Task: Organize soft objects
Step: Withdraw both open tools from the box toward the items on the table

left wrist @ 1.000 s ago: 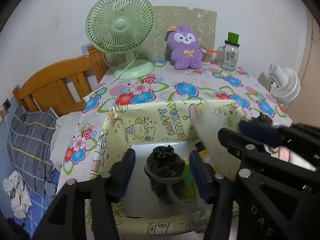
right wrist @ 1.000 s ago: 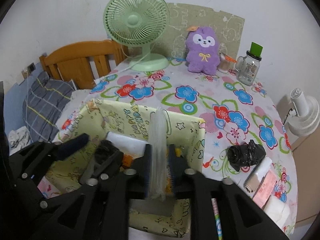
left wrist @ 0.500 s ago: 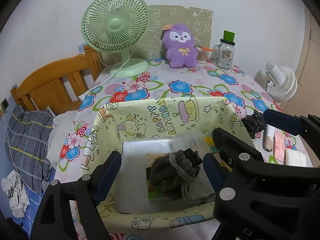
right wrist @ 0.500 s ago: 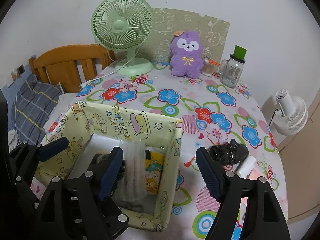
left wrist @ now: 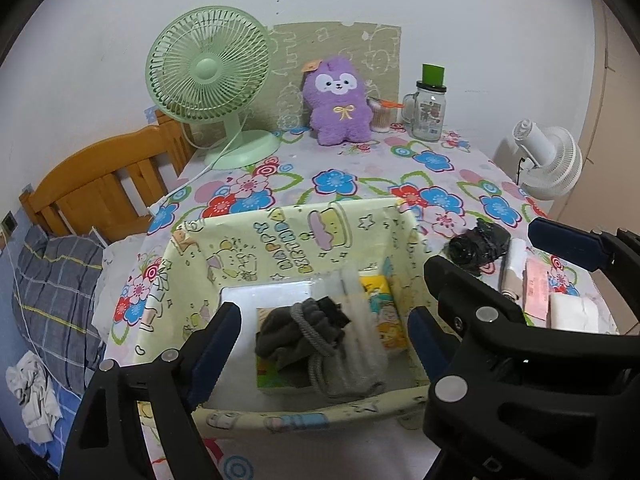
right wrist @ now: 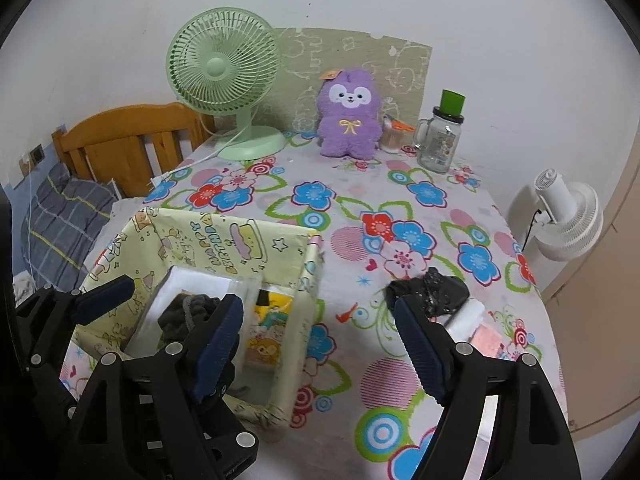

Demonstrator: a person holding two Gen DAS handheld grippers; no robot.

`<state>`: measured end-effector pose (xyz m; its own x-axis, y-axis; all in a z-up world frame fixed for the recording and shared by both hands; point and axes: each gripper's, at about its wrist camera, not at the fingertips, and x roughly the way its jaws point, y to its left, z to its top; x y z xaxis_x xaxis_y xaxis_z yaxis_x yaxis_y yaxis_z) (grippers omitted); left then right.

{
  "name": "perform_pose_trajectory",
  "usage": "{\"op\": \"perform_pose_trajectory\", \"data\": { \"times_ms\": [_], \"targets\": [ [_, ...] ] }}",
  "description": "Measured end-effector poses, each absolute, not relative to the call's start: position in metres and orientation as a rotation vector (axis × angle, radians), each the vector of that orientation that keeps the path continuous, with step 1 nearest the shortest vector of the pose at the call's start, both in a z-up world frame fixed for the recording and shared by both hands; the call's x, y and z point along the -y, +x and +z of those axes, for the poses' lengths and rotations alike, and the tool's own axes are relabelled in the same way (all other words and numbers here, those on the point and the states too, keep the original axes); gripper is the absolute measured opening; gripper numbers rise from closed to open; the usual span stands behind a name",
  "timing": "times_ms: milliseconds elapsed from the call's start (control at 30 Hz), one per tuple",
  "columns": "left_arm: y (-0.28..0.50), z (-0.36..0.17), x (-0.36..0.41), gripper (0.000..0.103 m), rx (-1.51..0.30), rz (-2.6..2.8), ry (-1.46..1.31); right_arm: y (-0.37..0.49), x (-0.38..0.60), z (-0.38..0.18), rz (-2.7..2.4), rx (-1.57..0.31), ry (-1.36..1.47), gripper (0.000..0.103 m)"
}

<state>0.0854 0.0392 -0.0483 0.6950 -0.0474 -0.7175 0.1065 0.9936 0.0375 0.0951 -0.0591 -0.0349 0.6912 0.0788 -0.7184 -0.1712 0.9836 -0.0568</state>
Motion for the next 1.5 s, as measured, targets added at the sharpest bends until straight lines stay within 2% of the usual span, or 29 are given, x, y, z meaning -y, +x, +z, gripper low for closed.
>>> {"op": "perform_pose_trajectory", "data": {
  "times_ms": [300, 1500],
  "targets": [
    [0.079, -0.038, -0.02, 0.087, -0.773, -0.106, 0.077, 0.087, 0.08, -0.025, 0.12, -0.764, -0.104, 0.086],
    [0.066, -0.032, 0.066, 0.09, -0.75, -0.195, 0.1, 0.066, 0.17, -0.019, 0.033, -0.728, -0.053, 0.089]
  ]
}}
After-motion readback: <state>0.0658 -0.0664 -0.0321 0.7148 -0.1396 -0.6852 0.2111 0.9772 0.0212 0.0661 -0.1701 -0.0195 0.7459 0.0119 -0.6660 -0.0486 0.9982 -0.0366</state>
